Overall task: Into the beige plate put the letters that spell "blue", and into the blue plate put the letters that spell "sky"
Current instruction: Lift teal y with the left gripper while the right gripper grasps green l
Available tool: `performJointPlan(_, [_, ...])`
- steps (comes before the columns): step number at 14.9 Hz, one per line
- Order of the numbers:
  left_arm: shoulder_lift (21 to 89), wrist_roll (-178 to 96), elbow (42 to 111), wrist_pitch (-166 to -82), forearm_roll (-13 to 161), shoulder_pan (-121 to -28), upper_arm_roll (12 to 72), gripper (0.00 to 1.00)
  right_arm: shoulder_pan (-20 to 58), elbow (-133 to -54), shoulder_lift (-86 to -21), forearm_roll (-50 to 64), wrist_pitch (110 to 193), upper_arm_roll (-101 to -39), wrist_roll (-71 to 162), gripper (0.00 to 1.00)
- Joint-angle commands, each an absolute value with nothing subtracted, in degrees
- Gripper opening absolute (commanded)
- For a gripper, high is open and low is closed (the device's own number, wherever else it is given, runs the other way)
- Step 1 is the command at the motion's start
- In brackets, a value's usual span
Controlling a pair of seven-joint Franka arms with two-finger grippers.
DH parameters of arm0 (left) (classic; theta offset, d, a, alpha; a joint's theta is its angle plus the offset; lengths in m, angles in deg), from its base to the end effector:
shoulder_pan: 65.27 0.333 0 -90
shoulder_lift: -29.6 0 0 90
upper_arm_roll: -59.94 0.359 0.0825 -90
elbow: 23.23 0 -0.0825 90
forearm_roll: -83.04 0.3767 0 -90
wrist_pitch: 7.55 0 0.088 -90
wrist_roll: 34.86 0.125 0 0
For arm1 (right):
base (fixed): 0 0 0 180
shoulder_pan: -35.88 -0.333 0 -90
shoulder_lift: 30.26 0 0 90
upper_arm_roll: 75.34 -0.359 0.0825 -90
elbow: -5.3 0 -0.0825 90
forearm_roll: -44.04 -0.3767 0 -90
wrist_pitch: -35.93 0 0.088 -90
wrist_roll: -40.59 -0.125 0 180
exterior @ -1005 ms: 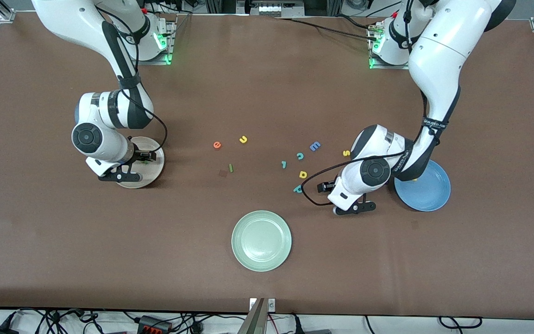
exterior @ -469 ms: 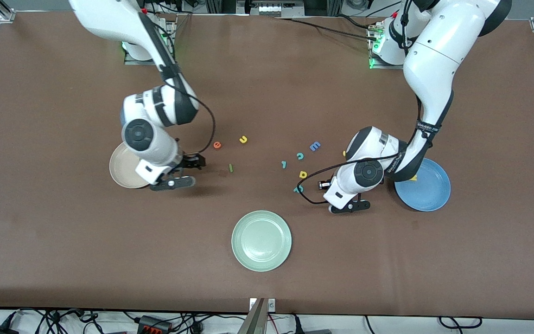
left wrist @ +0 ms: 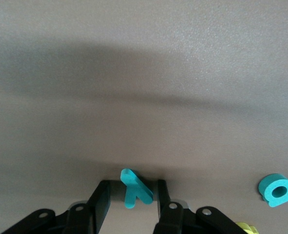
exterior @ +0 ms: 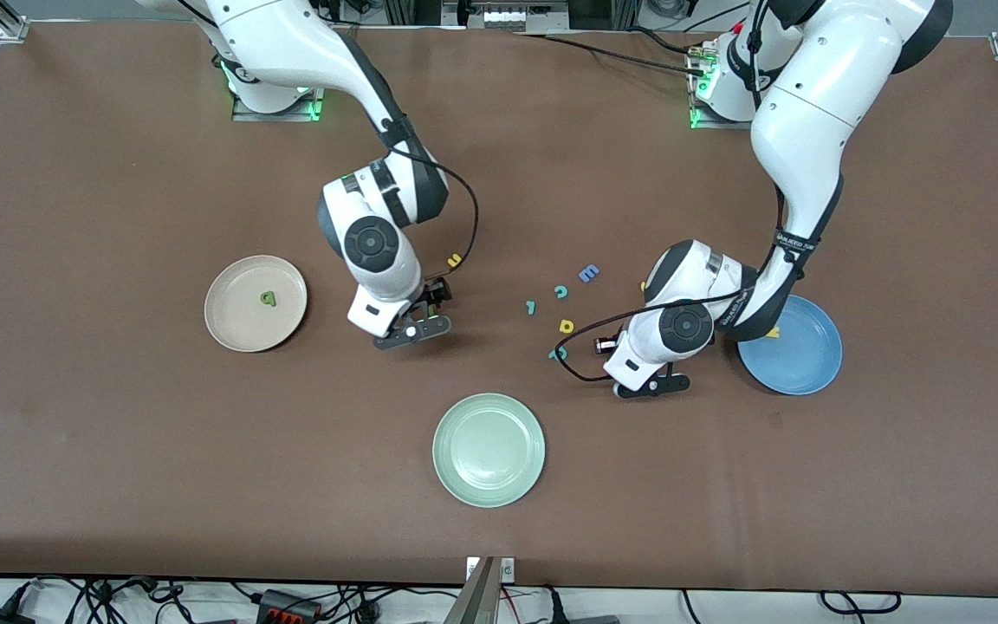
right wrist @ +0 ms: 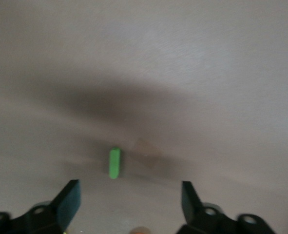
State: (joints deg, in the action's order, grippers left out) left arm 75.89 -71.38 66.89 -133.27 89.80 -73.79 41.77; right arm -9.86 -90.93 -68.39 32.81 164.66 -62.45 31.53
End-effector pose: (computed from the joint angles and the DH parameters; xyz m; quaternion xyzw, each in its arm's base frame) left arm 0.6454 -0.2814 0.1870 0.9912 0.0850 -0.0990 0.0233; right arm 0.5651 0.3972 0.2359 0.9859 0.1629 -0.0372 0.0100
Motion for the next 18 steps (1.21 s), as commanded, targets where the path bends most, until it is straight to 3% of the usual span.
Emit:
performJointPlan(1, [76.4, -72.0, 66.9, -133.4, 90.3, -74.0, 41.7, 0.31, -11.7, -89.4, -70.7, 31.9, 164.5, -61.8, 29.7, 0.75])
performJointPlan(3, [76.3, -71.2, 66.9, -133.1, 90.3, -73.5, 41.7, 0.12, -12.1, -89.4, -71.4, 31.9, 164.9, -61.8, 27.9, 0.69])
performJointPlan(5, [75.9, -71.2, 66.8, -132.6, 90.3, -73.3, 41.7, 0.04, -12.5, -89.4, -72.1, 31.8, 166.1, -61.8, 27.8, 0.6])
performJointPlan(7, [75.1, -71.2, 66.2, -129.3, 90.5, -72.7, 42.1, 0.03, -12.6, -89.4, -72.4, 31.9, 166.4, -61.8, 27.9, 0.51])
performJointPlan(12, [71.3, -69.8, 60.7, -116.6, 91.3, -69.1, 42.8, 0.05, -12.6, -88.6, -73.5, 31.7, 166.7, -61.8, 27.8, 0.43])
performJointPlan(18, [69.1, -54.6, 60.8, -107.4, 96.4, -59.5, 42.6, 0.08, -12.1, -88.2, -73.9, 31.7, 166.8, -61.8, 28.0, 0.13])
